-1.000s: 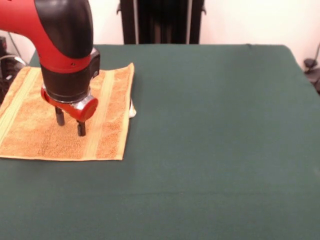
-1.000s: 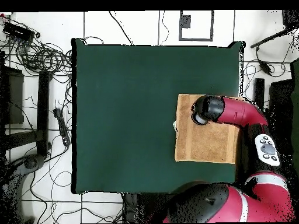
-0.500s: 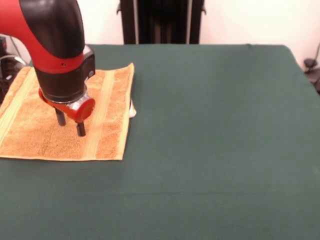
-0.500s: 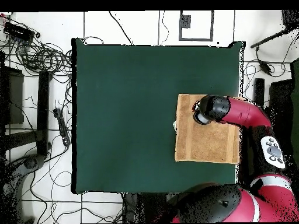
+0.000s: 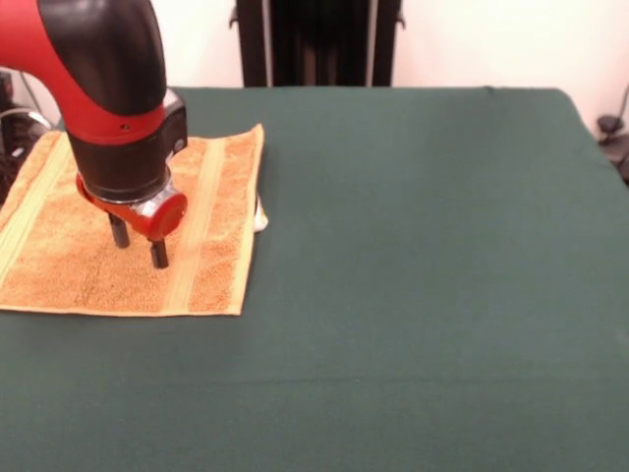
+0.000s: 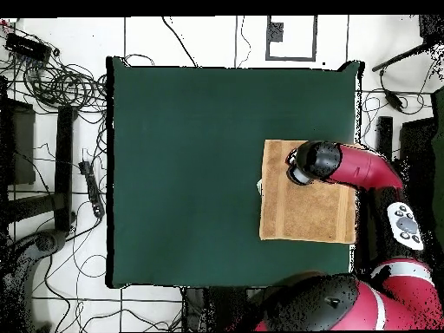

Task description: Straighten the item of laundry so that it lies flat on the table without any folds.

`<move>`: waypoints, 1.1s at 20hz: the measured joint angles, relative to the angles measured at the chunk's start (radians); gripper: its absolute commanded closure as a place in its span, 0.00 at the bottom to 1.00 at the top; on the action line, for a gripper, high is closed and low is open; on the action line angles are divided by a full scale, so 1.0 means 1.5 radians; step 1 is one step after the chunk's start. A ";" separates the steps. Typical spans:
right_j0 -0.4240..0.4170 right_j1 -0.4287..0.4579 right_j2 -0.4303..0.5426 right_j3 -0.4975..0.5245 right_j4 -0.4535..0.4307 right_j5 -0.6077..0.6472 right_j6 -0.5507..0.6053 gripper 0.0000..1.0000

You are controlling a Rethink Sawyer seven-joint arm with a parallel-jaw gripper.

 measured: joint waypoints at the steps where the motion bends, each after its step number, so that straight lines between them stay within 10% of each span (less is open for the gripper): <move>1: 0.006 0.000 -0.004 -0.003 -0.003 0.000 0.000 0.00; 22: 0.135 0.038 -0.068 -0.101 -0.054 0.041 0.000 0.00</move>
